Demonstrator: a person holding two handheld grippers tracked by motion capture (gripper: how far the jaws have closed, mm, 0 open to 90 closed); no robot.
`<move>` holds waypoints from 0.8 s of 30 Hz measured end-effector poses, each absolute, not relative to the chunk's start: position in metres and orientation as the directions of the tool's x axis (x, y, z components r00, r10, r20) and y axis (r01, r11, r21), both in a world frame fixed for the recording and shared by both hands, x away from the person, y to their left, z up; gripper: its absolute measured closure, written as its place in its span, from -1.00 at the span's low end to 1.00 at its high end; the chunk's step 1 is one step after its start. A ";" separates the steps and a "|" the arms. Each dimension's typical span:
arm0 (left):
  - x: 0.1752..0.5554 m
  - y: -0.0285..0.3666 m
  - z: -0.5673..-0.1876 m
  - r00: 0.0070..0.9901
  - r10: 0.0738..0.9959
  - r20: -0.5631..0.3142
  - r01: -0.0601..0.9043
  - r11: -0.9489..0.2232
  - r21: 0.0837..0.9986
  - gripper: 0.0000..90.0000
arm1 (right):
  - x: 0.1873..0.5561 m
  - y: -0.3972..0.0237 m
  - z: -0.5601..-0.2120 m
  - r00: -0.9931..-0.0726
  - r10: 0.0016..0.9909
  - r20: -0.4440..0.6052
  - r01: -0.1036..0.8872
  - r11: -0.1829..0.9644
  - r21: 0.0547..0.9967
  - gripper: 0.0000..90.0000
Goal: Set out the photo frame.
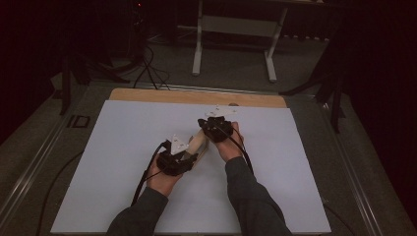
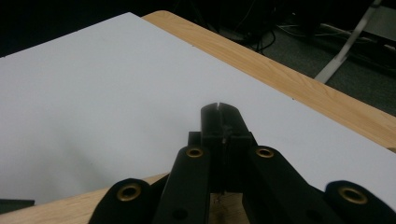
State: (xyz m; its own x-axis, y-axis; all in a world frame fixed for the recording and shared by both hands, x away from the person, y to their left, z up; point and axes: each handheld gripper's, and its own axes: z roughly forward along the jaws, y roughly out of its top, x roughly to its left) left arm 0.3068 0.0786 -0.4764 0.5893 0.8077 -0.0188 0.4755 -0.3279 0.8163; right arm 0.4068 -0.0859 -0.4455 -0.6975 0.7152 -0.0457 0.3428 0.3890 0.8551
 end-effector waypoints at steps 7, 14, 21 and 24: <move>0.307 0.083 -0.476 0.578 0.816 -0.021 0.482 -0.320 0.815 0.32 | 0.405 -0.089 -0.445 -0.689 0.724 -0.039 0.352 0.382 0.854 1.00; 0.309 0.086 -0.476 0.565 0.824 -0.022 0.486 -0.311 0.817 0.30 | 0.402 -0.094 -0.445 -0.681 0.732 -0.027 0.362 0.369 0.856 1.00; 0.310 0.089 -0.476 0.558 0.830 -0.019 0.489 -0.310 0.815 0.28 | 0.400 -0.098 -0.445 -0.673 0.739 -0.017 0.372 0.359 0.856 1.00; 0.311 0.090 -0.476 0.554 0.832 -0.022 0.493 -0.307 0.814 0.27 | 0.399 -0.099 -0.444 -0.669 0.743 -0.014 0.380 0.358 0.853 1.00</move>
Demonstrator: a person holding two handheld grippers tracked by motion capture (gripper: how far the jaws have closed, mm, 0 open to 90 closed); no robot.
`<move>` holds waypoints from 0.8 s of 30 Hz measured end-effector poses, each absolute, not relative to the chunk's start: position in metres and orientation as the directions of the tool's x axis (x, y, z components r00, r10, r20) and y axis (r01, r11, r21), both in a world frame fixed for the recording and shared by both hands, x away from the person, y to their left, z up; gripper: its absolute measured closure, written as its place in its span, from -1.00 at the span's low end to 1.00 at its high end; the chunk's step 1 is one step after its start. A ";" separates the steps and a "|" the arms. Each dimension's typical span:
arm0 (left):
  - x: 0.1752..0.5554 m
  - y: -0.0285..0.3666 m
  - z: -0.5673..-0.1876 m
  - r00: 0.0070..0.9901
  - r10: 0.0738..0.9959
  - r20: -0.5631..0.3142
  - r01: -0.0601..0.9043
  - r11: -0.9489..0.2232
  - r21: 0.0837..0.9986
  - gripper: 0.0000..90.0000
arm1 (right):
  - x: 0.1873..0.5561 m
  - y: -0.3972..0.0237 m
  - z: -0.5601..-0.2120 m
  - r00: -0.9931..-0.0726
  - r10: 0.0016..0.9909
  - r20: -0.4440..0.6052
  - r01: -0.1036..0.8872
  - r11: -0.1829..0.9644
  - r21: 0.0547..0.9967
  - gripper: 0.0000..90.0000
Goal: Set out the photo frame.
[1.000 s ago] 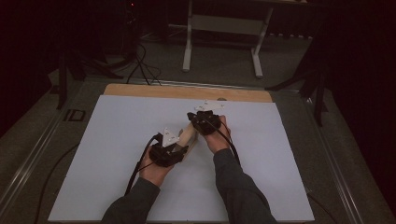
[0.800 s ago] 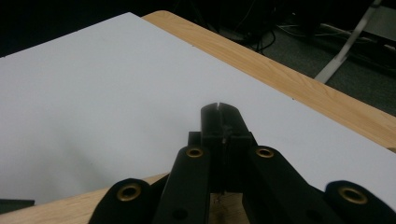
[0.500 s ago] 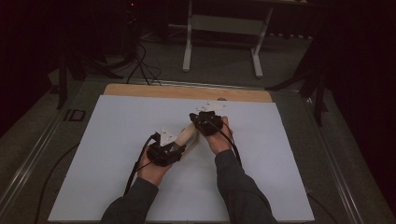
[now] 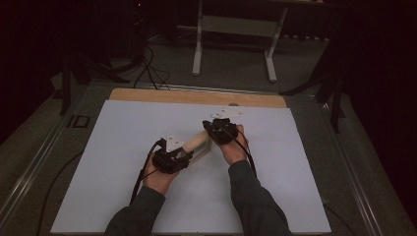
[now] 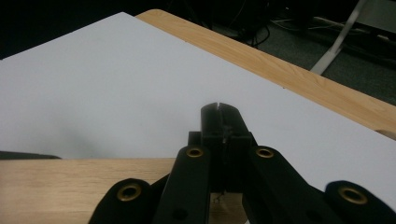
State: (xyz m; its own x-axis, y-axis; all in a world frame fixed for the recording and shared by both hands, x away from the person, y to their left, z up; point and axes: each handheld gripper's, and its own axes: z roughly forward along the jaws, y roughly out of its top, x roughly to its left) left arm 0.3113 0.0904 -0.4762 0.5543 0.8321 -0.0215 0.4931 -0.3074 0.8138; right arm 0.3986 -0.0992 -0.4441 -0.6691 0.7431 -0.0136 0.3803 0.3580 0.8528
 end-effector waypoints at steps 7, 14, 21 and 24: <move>0.313 0.094 -0.476 0.547 0.837 -0.028 0.501 -0.300 0.812 0.25 | 0.396 -0.103 -0.444 -0.668 0.744 -0.004 0.382 0.348 0.856 1.00; 0.317 0.097 -0.477 0.534 0.845 -0.034 0.511 -0.291 0.809 0.22 | 0.393 -0.107 -0.444 -0.669 0.743 -0.003 0.382 0.347 0.857 1.00; 0.320 0.099 -0.477 0.522 0.852 -0.041 0.522 -0.281 0.805 0.20 | 0.391 -0.108 -0.444 -0.669 0.743 -0.016 0.375 0.357 0.856 1.00; 0.321 0.099 -0.476 0.519 0.854 -0.040 0.523 -0.279 0.806 0.20 | 0.390 -0.109 -0.444 -0.669 0.743 -0.021 0.373 0.360 0.855 1.00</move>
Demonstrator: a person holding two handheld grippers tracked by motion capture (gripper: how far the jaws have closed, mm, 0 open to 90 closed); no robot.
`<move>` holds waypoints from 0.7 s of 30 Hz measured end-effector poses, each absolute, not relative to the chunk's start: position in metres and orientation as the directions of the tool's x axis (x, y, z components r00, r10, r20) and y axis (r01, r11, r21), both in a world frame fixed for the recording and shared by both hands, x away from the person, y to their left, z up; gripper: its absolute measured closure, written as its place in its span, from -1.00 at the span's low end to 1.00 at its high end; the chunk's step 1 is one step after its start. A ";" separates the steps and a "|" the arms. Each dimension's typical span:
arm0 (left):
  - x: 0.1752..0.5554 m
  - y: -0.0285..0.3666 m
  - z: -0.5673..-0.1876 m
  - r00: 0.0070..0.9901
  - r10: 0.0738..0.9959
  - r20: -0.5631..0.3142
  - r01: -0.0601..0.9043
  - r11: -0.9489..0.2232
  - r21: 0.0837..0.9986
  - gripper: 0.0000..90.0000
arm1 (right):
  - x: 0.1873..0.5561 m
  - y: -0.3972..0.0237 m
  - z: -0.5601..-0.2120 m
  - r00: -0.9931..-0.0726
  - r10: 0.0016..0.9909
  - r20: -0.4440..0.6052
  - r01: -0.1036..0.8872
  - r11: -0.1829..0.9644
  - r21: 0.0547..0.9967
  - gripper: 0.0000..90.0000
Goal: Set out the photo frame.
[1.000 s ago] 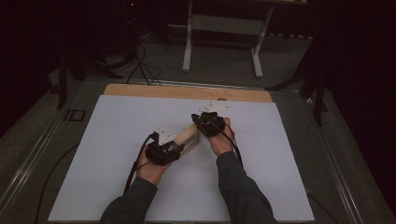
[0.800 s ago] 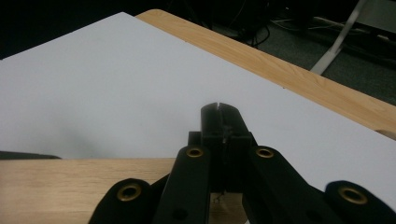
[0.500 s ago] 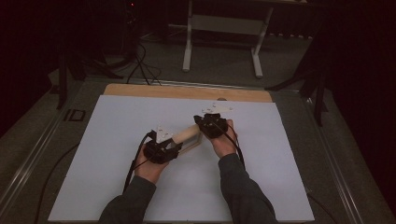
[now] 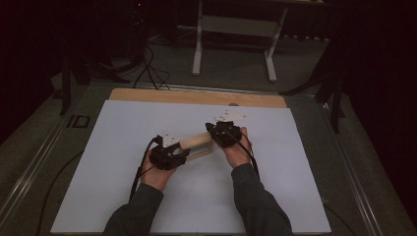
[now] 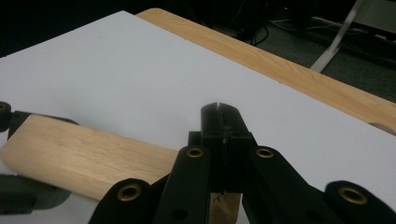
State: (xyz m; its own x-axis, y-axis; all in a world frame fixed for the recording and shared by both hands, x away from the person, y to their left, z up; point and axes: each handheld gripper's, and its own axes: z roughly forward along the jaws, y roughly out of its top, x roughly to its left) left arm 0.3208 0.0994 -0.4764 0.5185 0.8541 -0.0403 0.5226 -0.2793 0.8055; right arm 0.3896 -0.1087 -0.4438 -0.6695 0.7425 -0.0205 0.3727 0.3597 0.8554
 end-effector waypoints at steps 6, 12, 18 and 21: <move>0.325 0.104 -0.476 0.496 0.868 -0.031 0.536 -0.277 0.798 0.22 | 0.388 -0.108 -0.447 -0.672 0.739 -0.048 0.371 0.392 0.842 1.00; 0.328 0.108 -0.477 0.510 0.859 -0.047 0.534 -0.274 0.800 0.25 | 0.388 -0.106 -0.457 -0.671 0.740 -0.043 0.378 0.392 0.839 1.00; 0.329 0.108 -0.478 0.515 0.856 -0.046 0.534 -0.279 0.798 0.23 | 0.388 -0.111 -0.450 -0.666 0.745 -0.042 0.365 0.374 0.853 0.98; 0.329 0.107 -0.478 0.516 0.855 -0.047 0.534 -0.278 0.798 0.21 | 0.385 -0.118 -0.444 -0.668 0.743 -0.035 0.351 0.357 0.866 0.92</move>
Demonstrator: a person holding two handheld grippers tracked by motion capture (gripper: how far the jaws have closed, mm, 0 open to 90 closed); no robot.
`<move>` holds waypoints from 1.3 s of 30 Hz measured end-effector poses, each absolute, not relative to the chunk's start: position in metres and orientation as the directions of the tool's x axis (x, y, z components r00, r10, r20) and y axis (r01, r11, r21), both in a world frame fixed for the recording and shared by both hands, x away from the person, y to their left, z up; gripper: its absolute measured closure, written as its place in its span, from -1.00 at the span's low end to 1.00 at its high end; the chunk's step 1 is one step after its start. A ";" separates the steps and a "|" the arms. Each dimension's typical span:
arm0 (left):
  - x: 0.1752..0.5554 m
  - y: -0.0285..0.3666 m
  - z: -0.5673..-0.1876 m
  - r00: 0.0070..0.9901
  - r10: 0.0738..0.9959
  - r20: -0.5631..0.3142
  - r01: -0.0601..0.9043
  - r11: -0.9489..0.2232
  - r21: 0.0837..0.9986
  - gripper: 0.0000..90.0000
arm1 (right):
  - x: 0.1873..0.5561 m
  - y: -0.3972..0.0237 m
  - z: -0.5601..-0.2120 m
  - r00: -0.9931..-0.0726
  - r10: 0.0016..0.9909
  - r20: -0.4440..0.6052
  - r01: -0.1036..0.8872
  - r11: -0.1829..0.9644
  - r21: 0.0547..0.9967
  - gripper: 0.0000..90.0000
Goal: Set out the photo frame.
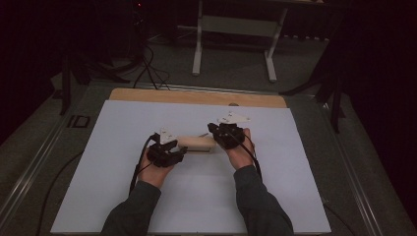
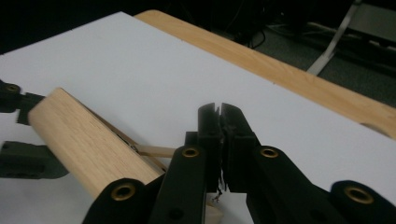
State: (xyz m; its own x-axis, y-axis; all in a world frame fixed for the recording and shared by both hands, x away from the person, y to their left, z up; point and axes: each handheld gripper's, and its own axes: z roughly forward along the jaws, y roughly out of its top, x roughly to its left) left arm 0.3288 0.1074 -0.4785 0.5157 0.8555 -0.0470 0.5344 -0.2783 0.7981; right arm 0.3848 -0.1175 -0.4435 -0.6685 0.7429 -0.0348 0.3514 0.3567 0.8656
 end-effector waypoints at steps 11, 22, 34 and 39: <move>0.329 0.108 -0.479 0.522 0.852 -0.047 0.534 -0.283 0.796 0.20 | 0.364 -0.133 -0.436 -0.704 0.709 -0.041 0.310 0.359 0.880 0.49; 0.329 0.108 -0.479 0.524 0.851 -0.040 0.532 -0.290 0.796 0.19 | 0.347 -0.134 -0.442 -0.754 0.653 -0.073 0.273 0.413 0.869 0.02; 0.331 0.108 -0.480 0.537 0.843 -0.028 0.519 -0.304 0.799 0.17 | 0.352 -0.134 -0.468 -0.772 0.630 -0.080 0.303 0.476 0.826 -0.15; 0.332 0.108 -0.482 0.556 0.831 -0.005 0.488 -0.322 0.811 0.10 | 0.356 -0.132 -0.473 -0.776 0.625 -0.081 0.309 0.489 0.815 -0.13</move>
State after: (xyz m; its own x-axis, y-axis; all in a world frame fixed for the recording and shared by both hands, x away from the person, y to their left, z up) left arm 0.3322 0.1079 -0.4817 0.5559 0.8312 -0.0049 0.4880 -0.3216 0.8114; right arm 0.3565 -0.1318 -0.4734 -0.7763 0.6251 -0.0812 0.3089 0.4895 0.8155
